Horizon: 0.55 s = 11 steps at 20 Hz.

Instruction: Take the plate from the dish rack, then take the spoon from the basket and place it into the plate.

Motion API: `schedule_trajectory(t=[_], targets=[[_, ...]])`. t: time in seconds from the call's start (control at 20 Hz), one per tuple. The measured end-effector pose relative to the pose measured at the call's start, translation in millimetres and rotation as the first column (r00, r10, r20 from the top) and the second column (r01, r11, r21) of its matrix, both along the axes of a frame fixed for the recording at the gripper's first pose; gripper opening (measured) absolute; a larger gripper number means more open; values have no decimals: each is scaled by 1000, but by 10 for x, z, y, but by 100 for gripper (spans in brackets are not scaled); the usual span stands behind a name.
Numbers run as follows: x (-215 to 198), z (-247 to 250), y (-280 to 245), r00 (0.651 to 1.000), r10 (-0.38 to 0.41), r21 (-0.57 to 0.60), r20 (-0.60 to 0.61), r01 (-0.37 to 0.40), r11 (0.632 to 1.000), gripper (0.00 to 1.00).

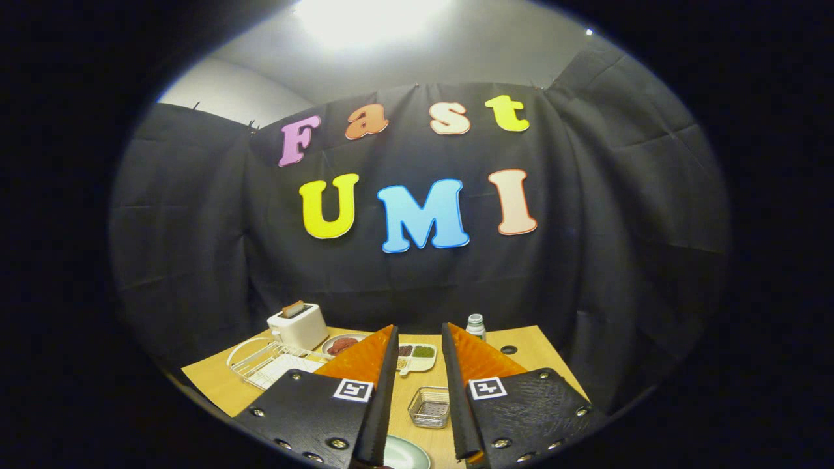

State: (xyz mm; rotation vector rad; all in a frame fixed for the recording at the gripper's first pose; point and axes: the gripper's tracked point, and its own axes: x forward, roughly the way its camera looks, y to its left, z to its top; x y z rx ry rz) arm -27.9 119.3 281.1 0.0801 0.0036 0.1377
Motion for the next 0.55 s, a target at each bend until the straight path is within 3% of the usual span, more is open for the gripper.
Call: schedule_trajectory(t=[0.05,0.2,0.55], targets=[[23,72,-70,1000,-13,-7,26,14,1000,39],[-28,128,-316,994,-83,-67,77,88,994,95],[-106,169,-392,989,-111,-95,102,121,988,95]])
